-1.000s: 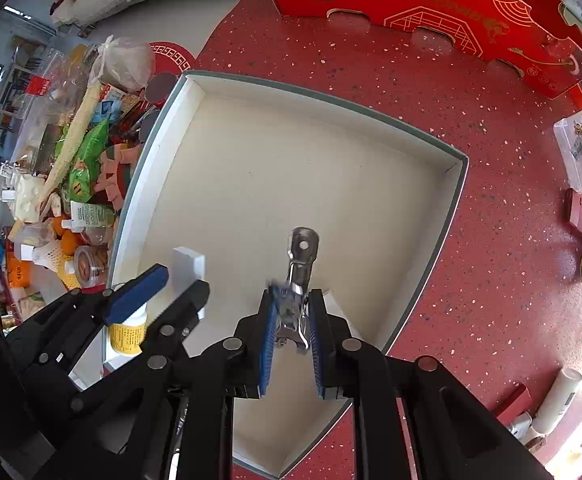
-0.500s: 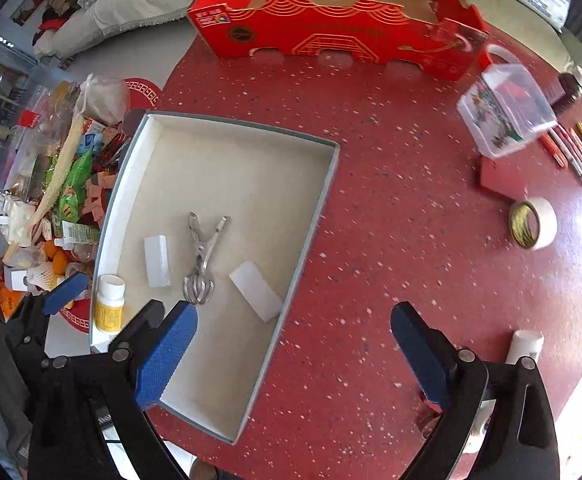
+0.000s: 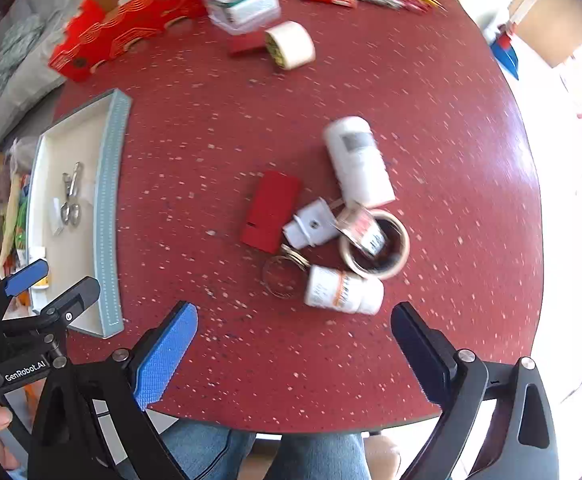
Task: Organize rigid objects
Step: 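Move the left gripper toward the red rectangular block on the table, then grasp the red block with the left gripper while the right grasps the large white jar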
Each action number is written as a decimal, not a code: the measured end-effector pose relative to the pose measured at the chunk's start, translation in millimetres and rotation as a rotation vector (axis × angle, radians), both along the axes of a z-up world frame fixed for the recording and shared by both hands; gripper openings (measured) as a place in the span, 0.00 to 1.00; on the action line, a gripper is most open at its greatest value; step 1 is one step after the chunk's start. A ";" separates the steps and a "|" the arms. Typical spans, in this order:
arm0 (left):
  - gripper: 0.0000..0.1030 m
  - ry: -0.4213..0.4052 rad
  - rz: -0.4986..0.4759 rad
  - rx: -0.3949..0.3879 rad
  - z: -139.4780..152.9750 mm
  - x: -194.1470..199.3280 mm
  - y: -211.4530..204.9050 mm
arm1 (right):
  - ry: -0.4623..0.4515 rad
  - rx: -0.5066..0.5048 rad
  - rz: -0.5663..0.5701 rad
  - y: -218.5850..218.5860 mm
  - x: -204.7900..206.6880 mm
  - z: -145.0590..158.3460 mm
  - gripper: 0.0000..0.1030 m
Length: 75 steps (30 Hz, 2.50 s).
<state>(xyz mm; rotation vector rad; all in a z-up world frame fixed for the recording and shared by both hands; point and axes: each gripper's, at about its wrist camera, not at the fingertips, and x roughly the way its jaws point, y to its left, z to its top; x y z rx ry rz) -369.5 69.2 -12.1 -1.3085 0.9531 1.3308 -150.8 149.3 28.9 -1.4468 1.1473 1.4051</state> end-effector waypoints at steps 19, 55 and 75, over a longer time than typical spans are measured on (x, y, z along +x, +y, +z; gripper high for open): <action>1.00 0.080 -0.166 -0.054 -58.0 103.7 118.4 | 0.025 -0.096 -0.228 -21.9 119.9 -6.3 0.95; 1.00 0.088 -0.093 -0.074 -74.1 44.9 109.1 | -0.051 0.046 0.011 50.9 78.7 -41.2 0.95; 1.00 0.091 -0.087 -0.046 -71.2 46.3 99.6 | 0.079 0.041 0.010 70.4 54.5 -29.1 0.95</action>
